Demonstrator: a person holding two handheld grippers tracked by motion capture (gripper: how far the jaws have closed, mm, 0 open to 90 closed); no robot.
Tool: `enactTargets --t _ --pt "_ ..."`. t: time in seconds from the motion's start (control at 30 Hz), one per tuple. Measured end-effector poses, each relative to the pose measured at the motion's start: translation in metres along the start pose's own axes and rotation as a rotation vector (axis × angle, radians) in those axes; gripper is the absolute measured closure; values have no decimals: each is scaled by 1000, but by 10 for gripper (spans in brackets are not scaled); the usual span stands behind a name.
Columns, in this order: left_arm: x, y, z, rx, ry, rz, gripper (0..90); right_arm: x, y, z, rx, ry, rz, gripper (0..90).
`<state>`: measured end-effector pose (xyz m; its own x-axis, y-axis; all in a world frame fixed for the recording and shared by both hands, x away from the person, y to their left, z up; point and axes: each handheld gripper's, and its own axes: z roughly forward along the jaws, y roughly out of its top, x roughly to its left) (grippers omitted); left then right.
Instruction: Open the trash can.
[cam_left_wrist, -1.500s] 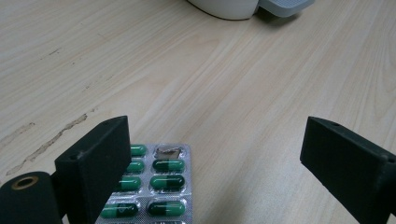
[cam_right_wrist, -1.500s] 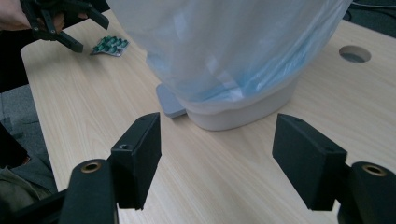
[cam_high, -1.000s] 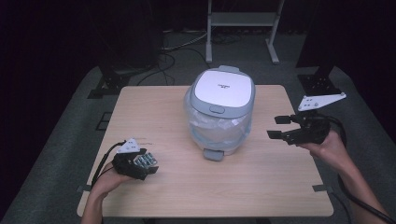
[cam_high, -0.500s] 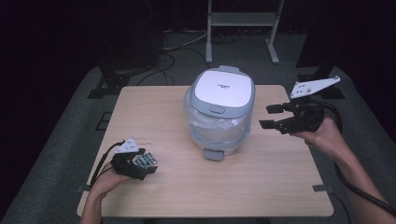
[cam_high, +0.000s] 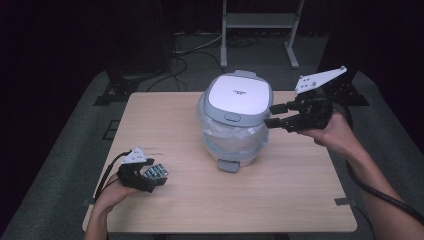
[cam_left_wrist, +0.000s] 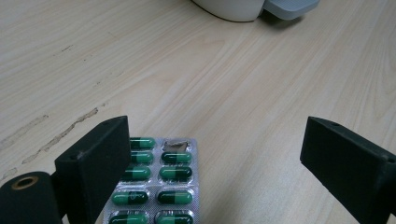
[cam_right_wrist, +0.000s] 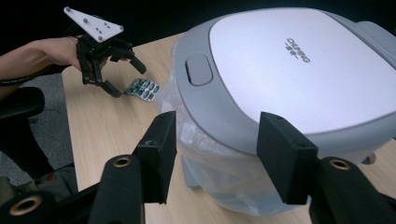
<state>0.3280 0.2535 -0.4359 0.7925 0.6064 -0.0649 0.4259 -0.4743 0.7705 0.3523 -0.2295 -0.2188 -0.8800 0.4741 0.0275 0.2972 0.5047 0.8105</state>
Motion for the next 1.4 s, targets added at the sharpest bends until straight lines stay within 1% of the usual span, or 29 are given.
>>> enactTargets --t 0.07,0.23,0.3,0.57,0.7,1.0,1.13,1.4 --pt "1 0 -1 -1 2 0 78 0 4 3 10 1 -7 483" --pt "2 -1 -2 5 4 -2 78 1 12 9 11 13 -16 498" --pt "2 -2 -2 6 3 -3 78 1 14 11 10 19 -14 513" --pt "3 -2 -3 5 6 -8 77 3 25 20 22 29 -32 566" --pt "4 -3 -3 4 6 -11 77 4 31 25 20 36 -39 590" --pt "5 -4 -6 0 9 -15 77 7 42 39 28 35 -66 692" --pt "6 -5 -6 3 9 -19 77 7 45 46 42 33 -68 744" --pt "7 -5 -8 1 18 -20 77 8 48 60 61 46 -85 796"
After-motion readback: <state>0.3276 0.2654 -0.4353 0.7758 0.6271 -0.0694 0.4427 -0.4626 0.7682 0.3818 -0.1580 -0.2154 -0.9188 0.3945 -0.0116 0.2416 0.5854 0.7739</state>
